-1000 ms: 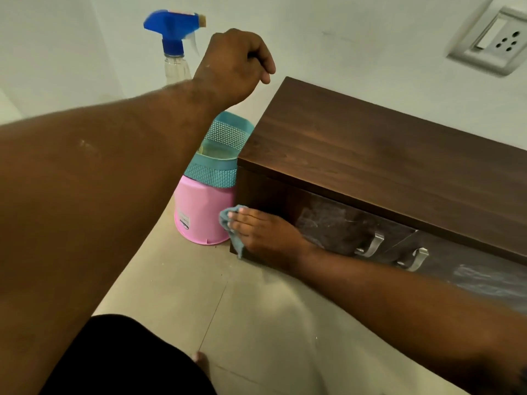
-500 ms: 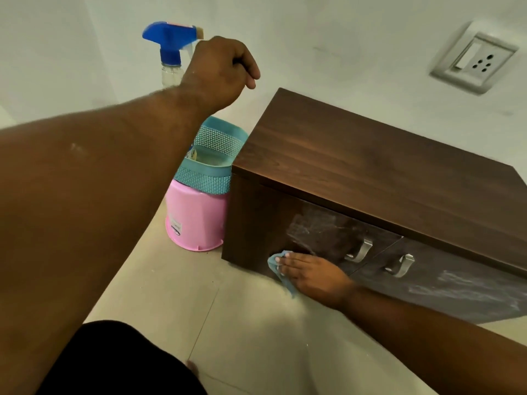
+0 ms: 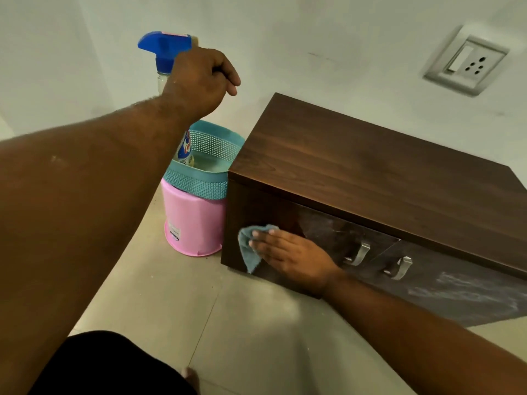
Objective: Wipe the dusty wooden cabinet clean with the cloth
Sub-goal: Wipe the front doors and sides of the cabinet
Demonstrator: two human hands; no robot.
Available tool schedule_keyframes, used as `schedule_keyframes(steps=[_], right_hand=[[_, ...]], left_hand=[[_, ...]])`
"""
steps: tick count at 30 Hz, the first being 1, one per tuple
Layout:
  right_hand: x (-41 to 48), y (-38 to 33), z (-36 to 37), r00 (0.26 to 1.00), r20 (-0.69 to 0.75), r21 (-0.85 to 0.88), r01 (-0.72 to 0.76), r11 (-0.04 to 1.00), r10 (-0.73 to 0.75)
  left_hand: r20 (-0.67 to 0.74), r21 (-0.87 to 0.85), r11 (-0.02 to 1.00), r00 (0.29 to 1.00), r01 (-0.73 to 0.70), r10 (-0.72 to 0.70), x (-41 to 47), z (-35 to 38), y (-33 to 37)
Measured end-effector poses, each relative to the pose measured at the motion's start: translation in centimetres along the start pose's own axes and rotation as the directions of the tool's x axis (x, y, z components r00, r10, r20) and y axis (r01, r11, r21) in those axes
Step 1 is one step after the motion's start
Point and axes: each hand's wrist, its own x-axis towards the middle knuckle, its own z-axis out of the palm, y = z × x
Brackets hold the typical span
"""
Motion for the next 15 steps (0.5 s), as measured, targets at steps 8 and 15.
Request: schedule_keyframes(steps=[8, 15], right_hand=[[-8.0, -1.5, 5.2, 0.824, 0.476, 0.006, -0.351, 0.936, 0.306], [-14.6, -1.8, 7.1, 0.772, 0.611, 0.026, -0.241, 0.97, 0.175]], left_hand=[[0.036, 0.008, 0.999, 0.998, -0.053, 0.053, -0.3, 1.7, 2.3], [0.09, -0.008, 0.985, 0.981, -0.17, 0.17, -0.9, 4.4, 5.0]])
